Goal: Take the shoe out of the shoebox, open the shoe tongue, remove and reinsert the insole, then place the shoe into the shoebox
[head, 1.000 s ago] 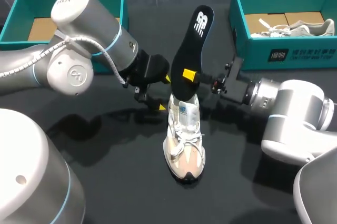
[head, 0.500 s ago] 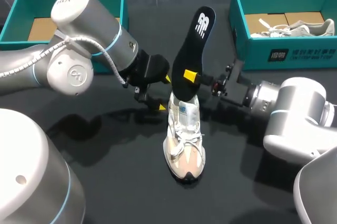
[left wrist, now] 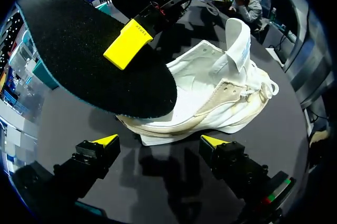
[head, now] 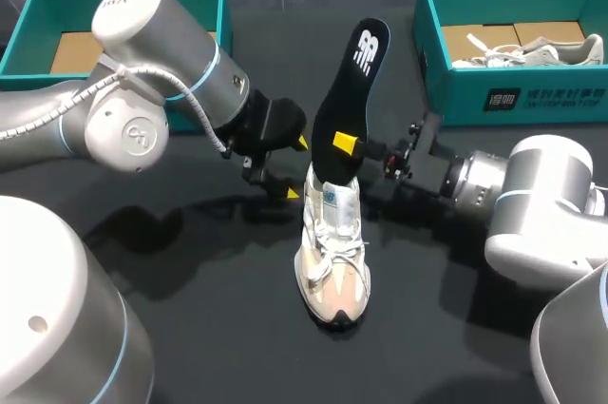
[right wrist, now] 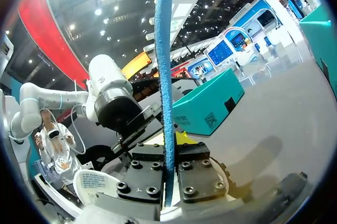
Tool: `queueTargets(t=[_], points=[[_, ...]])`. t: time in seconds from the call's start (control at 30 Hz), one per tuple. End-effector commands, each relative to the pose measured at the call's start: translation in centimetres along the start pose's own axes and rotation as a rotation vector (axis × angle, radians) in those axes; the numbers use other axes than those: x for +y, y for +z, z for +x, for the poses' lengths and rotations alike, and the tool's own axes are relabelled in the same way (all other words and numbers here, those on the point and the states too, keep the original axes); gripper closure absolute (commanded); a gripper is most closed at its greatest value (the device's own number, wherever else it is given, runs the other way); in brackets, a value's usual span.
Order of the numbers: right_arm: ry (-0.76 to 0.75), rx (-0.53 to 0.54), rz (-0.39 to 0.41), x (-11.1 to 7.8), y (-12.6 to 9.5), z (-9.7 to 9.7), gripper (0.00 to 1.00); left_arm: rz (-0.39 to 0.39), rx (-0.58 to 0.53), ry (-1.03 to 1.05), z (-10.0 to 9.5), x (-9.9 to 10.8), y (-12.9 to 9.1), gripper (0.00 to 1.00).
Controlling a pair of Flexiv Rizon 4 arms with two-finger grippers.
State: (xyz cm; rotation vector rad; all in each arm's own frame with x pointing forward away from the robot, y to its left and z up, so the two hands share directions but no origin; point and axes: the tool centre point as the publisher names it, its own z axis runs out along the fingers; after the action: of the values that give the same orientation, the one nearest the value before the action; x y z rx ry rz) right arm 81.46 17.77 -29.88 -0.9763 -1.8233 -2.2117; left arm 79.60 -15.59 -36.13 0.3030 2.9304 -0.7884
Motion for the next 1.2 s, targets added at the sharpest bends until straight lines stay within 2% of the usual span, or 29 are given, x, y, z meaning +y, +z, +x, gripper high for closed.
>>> queueTargets(t=[0.03,0.53,0.73,1.2], points=[[0.003,0.020,0.002,-0.3,-0.1,-0.3,1.00,-0.002,0.000,0.001,0.0,0.0,0.0,0.00],[0.030,0.039,0.009,-1.8,-0.3,-0.1,1.00,-0.002,0.000,0.001,0.0,0.0,0.0,0.00],[0.054,0.063,0.040,-2.4,-0.2,0.2,1.00,-0.002,0.000,0.001,0.0,0.0,0.0,0.00],[0.118,0.076,0.056,-4.8,-0.5,0.6,1.00,-0.002,0.000,0.001,0.0,0.0,0.0,0.00]])
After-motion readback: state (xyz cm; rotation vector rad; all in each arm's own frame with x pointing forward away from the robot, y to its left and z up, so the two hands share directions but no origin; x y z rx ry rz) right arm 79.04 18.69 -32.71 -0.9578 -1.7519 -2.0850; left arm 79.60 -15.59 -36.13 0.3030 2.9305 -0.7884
